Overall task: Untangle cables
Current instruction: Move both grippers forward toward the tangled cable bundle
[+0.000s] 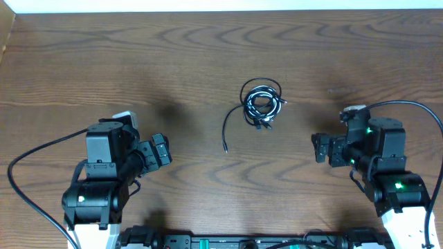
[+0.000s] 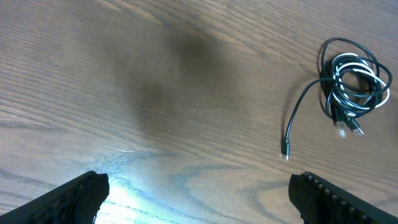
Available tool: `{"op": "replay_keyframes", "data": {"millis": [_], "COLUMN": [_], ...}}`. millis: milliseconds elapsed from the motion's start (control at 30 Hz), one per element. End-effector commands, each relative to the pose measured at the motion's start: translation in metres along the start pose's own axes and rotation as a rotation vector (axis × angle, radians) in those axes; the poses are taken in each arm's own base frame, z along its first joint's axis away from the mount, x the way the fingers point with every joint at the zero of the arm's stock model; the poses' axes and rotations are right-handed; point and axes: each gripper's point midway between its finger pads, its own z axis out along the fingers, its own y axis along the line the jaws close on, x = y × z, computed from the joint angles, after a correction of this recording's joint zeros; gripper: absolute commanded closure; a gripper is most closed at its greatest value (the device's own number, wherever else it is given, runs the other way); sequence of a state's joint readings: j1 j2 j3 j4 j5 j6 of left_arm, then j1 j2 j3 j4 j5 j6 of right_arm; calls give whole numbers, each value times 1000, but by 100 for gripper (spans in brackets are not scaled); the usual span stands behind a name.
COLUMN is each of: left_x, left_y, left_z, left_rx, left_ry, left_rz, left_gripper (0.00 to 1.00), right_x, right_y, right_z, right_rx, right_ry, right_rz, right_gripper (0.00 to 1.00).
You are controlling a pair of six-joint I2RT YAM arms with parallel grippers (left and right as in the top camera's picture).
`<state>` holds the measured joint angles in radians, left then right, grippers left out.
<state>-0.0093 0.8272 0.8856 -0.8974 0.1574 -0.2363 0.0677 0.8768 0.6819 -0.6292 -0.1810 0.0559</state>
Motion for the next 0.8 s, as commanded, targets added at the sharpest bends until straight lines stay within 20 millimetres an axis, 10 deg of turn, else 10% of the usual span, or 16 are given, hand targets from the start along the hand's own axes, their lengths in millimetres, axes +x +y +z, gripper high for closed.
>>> {"op": "replay_keyframes", "data": {"millis": [0, 333, 500, 767], "left_x": [-10, -28, -4, -10], "left_y": [-6, -19, -13, -65], "left_z": [-5, 11, 22, 34], "left_rx": [29, 37, -22, 12], "left_ry": [-33, 115, 314, 209], "left_rz": [-4, 36, 22, 321], "left_gripper": [2, 2, 2, 2], "right_x": [-19, -65, -91, -124], "right_y": [10, 24, 50, 66], "right_z": [-5, 17, 24, 46], "right_rx": [-51, -67, -131, -15], "right_ry": [-52, 206, 137, 99], "right_rz": [34, 15, -5, -37], "right_gripper": [1, 1, 1, 1]}}
